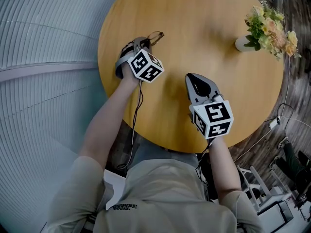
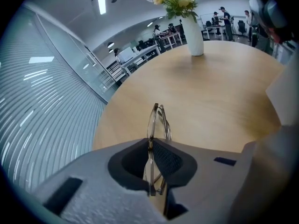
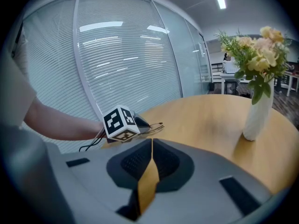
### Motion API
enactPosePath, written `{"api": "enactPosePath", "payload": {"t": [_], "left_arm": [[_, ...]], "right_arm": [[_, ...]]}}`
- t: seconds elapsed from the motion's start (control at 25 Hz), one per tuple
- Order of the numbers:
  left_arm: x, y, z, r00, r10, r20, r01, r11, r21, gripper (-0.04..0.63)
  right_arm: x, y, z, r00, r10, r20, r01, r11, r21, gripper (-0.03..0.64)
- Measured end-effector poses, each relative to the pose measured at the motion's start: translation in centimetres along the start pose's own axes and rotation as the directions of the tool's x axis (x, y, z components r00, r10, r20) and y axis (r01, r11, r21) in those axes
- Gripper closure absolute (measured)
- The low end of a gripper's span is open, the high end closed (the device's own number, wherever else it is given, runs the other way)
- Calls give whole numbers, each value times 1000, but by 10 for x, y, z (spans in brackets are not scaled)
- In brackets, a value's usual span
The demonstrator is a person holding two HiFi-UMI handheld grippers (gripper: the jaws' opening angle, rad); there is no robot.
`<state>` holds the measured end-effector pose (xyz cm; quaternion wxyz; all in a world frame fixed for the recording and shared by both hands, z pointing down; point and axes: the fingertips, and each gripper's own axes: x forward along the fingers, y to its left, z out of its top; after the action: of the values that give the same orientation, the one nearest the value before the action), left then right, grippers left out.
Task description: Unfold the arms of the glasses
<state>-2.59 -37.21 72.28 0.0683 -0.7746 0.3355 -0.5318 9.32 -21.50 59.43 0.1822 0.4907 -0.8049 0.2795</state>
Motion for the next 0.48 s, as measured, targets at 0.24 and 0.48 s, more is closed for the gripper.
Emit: {"api": "enactPosePath", "payload": {"t": [0.24,0.48], "left_arm": [[-41,11,21,994,-26,108,46,982,-183,551],[-106,28,52,962,-70,264,166,916,-364,551]], "right_arm": [[-14,2,14,999,-10,39,10,1000,-5,586],[-38,6,52,992,-22,120,26,999,-38,586]]}}
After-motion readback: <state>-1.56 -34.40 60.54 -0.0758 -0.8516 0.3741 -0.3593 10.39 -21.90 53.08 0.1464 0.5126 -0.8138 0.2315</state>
